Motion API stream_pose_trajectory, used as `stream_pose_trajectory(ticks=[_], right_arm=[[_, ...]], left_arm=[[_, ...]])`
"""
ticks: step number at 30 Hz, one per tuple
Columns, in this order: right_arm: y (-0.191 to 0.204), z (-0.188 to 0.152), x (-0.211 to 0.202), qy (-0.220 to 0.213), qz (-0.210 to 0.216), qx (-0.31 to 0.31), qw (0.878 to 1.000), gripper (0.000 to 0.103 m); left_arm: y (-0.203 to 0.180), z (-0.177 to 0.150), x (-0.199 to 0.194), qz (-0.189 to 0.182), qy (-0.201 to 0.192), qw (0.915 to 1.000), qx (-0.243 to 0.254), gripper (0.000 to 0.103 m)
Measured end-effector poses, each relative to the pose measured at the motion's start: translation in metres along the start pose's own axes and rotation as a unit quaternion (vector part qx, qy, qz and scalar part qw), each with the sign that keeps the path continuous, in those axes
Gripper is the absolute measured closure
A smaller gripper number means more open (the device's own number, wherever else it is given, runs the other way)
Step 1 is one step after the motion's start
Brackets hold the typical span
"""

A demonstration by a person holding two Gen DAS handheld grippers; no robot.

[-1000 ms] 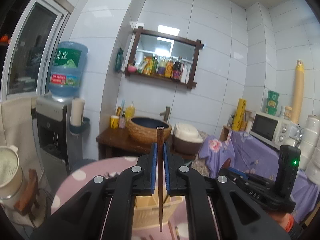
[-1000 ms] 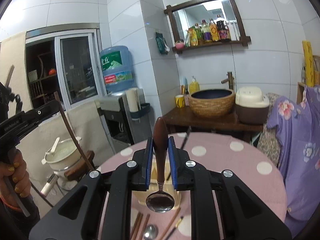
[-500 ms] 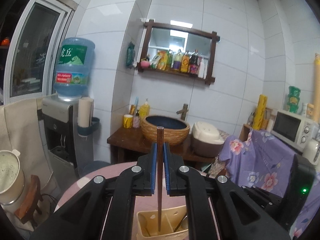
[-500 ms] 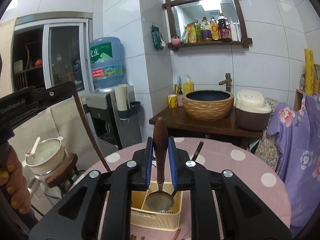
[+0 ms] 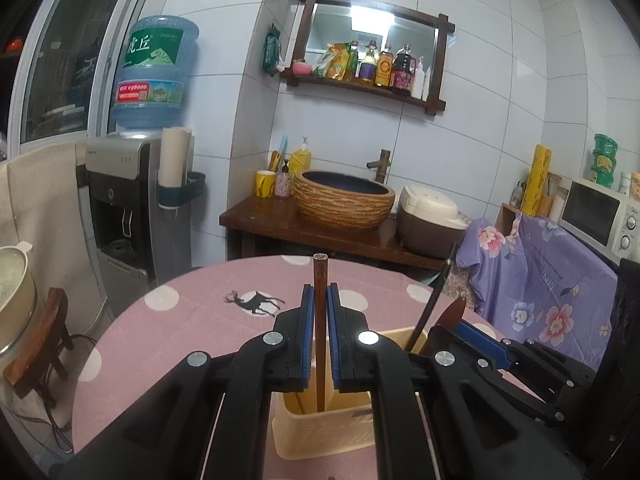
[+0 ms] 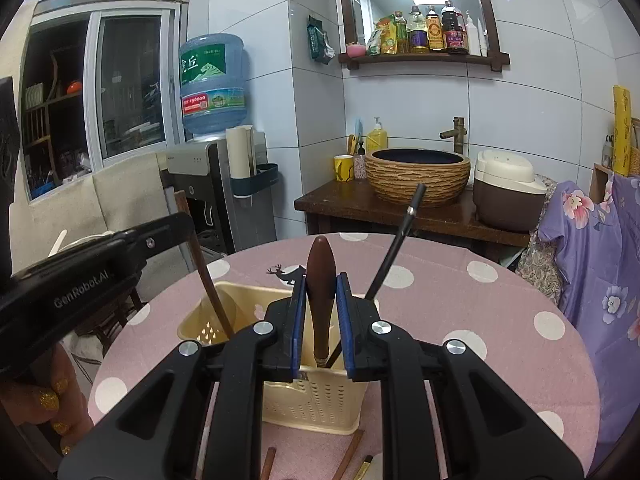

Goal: Organize utensils
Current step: 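Lower the brown chopstick into the basket with the left tool while the right tool lowers the wooden-handled spoon in, then open both tools to release the utensils and lift away from the basket, then move the right tool to the black gold-tipped chopstick while the left tool reaches a brown chopstick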

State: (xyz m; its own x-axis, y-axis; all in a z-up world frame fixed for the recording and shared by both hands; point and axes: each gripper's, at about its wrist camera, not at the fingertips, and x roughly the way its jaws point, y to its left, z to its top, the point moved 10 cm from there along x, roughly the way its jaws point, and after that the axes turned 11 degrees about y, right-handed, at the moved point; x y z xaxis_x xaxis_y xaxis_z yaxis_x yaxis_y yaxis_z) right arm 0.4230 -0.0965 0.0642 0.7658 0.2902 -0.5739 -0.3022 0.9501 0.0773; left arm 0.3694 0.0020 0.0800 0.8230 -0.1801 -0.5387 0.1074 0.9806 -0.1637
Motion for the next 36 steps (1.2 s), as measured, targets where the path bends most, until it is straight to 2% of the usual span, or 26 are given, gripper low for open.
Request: stream_pose_trajectory(ticks=[10,13,14,15,16,17,18,20,22,24,30,36], right_arm=[[-0.005,-0.015,0.012,0.006,-0.001,0.0,1.0,0.087],[-0.002,-0.018,0.007,0.0,0.001,-0.005,1.0,0.081],[-0.003,-0.018,0.003,-0.005,0.001,-0.002,1.0,0.074],[-0.003,-0.019,0.001,-0.009,0.001,0.0,1.0,0.066],[-0.004,-0.02,-0.003,-0.012,0.003,0.003,1.0,0.064],[-0.005,-0.021,-0.006,-0.014,0.005,0.006,1.0,0.063],[-0.006,-0.023,-0.01,-0.017,0.006,0.009,1.0,0.062],[-0.01,-0.028,-0.019,-0.018,0.008,0.017,1.0,0.057],[-0.013,-0.034,-0.027,-0.018,0.008,0.024,1.0,0.055],[-0.018,-0.042,-0.038,-0.018,-0.001,0.025,1.0,0.05],[-0.031,-0.077,-0.057,0.006,-0.022,0.026,0.999,0.04],[-0.045,-0.124,-0.052,0.066,-0.032,0.042,0.996,0.039]], left_arm=[[0.003,-0.012,0.003,0.0,0.009,1.0,-0.001,0.099],[0.004,-0.015,-0.006,-0.001,0.005,1.0,0.002,0.098],[0.005,-0.017,-0.009,-0.002,0.004,1.0,0.002,0.098],[0.005,-0.019,-0.011,-0.002,0.004,1.0,0.002,0.096],[0.007,-0.022,-0.015,-0.002,0.003,1.0,0.0,0.093],[0.008,-0.024,-0.018,-0.001,0.003,1.0,-0.001,0.08],[0.01,-0.028,-0.022,0.003,0.001,1.0,-0.001,0.064],[0.014,-0.034,-0.03,0.01,-0.006,0.9999,-0.001,0.05],[0.017,-0.042,-0.038,0.013,-0.007,0.9999,0.002,0.044],[0.02,-0.051,-0.044,0.016,-0.001,0.9999,0.001,0.029],[0.031,-0.084,-0.053,0.02,0.022,0.9995,-0.011,0.006],[0.035,-0.122,-0.047,0.027,0.065,0.9975,-0.005,0.006]])
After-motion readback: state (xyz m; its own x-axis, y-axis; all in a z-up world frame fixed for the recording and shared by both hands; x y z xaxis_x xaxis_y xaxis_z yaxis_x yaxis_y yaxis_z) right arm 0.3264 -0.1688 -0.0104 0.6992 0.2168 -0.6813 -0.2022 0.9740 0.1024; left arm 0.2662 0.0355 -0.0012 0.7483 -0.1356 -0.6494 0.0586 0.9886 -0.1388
